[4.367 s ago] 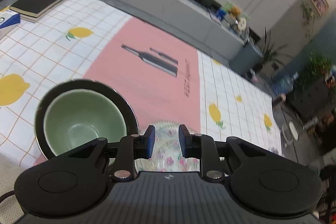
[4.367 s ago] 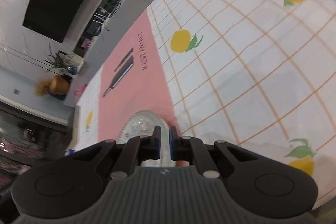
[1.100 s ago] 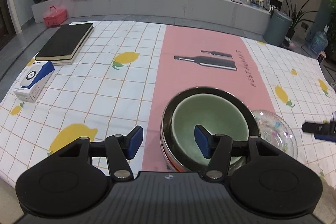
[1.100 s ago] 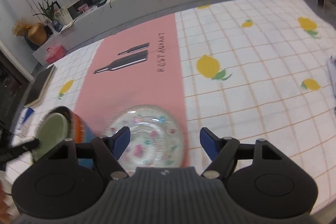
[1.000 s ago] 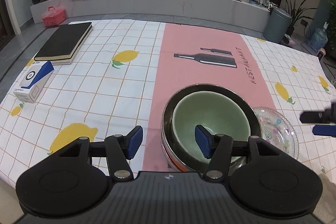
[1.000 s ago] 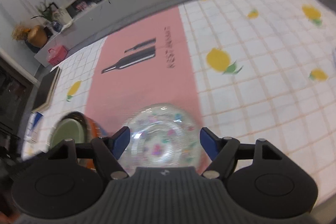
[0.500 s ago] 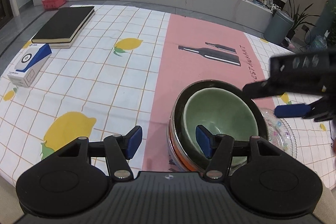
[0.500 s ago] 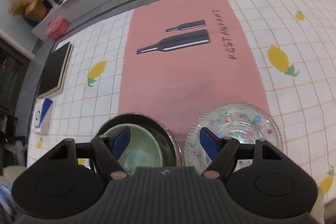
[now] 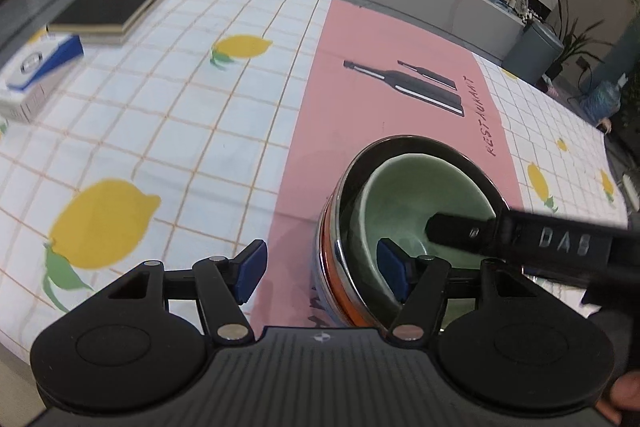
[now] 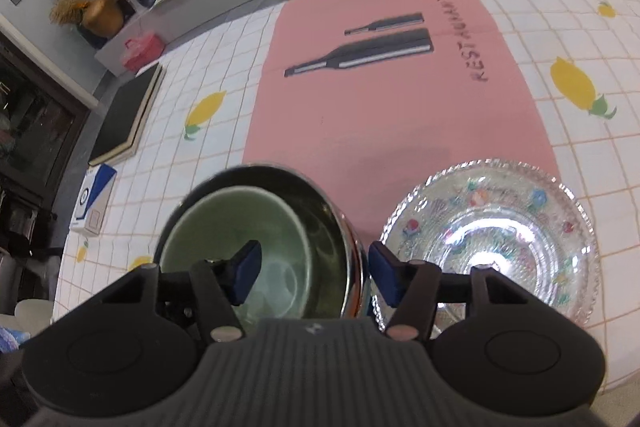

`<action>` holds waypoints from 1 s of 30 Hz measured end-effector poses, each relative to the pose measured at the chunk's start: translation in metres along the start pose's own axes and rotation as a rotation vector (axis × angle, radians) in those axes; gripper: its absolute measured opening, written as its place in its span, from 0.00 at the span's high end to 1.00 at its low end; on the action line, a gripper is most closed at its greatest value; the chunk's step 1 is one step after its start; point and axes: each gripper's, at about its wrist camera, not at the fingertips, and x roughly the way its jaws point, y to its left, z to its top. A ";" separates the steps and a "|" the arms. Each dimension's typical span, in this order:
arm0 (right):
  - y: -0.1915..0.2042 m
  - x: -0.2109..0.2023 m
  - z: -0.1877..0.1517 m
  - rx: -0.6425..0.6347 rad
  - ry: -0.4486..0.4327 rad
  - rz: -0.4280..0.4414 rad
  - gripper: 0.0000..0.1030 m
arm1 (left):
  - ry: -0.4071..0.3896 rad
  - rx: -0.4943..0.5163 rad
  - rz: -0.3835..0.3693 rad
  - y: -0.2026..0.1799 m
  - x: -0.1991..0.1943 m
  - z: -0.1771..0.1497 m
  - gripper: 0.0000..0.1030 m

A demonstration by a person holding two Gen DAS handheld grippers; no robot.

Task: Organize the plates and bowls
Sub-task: 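Close both tools on opposite sides of the steel bowl stack rim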

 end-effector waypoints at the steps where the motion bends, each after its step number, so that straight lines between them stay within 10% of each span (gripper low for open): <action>1: -0.002 0.001 -0.001 0.009 -0.002 0.005 0.42 | 0.004 -0.006 -0.002 0.001 0.001 0.000 0.27; 14: -0.015 0.007 -0.002 0.042 -0.016 0.043 0.53 | -0.009 -0.041 -0.018 0.005 0.013 -0.001 0.25; 20: -0.006 0.007 -0.007 -0.026 -0.042 -0.010 0.62 | 0.034 -0.213 -0.167 0.023 0.019 0.000 0.54; 30: 0.016 0.030 -0.019 -0.033 0.033 0.071 0.46 | 0.036 -0.209 -0.033 0.048 0.005 0.008 0.41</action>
